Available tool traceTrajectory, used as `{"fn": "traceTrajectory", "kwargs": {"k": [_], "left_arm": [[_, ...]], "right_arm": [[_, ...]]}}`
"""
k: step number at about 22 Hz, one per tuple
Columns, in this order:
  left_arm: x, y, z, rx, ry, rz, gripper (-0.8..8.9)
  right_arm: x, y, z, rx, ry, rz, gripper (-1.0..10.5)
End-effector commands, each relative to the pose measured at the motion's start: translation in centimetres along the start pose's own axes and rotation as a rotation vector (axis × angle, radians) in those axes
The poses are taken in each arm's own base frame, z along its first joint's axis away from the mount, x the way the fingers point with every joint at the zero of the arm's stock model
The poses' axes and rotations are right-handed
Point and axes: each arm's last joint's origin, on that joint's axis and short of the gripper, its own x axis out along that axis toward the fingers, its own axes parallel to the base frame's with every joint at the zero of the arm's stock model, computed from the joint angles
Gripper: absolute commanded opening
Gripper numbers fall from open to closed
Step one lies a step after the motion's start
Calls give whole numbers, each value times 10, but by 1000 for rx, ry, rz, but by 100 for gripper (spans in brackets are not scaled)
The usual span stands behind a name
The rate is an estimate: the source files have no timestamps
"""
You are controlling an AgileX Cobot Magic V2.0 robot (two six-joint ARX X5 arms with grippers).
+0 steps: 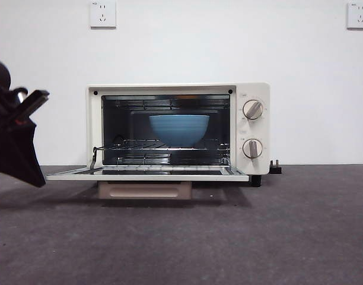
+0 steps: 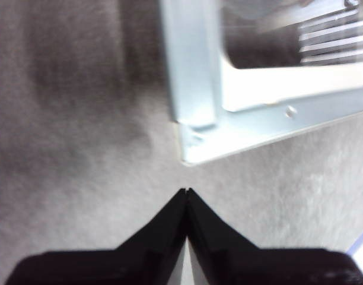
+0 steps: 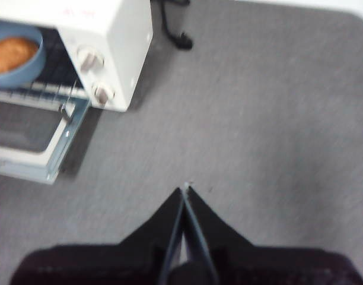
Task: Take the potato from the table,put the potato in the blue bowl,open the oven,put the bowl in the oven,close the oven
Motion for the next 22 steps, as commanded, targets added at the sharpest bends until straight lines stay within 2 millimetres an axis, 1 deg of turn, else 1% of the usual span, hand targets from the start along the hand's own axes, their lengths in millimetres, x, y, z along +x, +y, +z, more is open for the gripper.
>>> {"fn": "traceTrajectory", "kwargs": {"k": [1,5,8,10,12,17,22], "left_arm": [[7,11,-1,-64,14,-19,-8],[11,20,2,-110,1,-16,-8],[11,21,8,-122,-48,-32,-9],[11,20,11,-129,-71,-69,-8],[11,20,13,-133,-85,-72,-9],[11,19,13,-125,-82,-95,-9],[13,18,11,-112,-61,-78,-9]], "right_arm": [[10,0,-15,13,22,28,-12],[23,2,-33,49,69,84,-12],[32,5,-40,86,93,179,-12],[33,7,-40,103,84,253,-12],[33,8,-39,126,69,280,-12],[33,8,-37,125,57,282,-12],[33,8,-36,135,46,280,-12]]}}
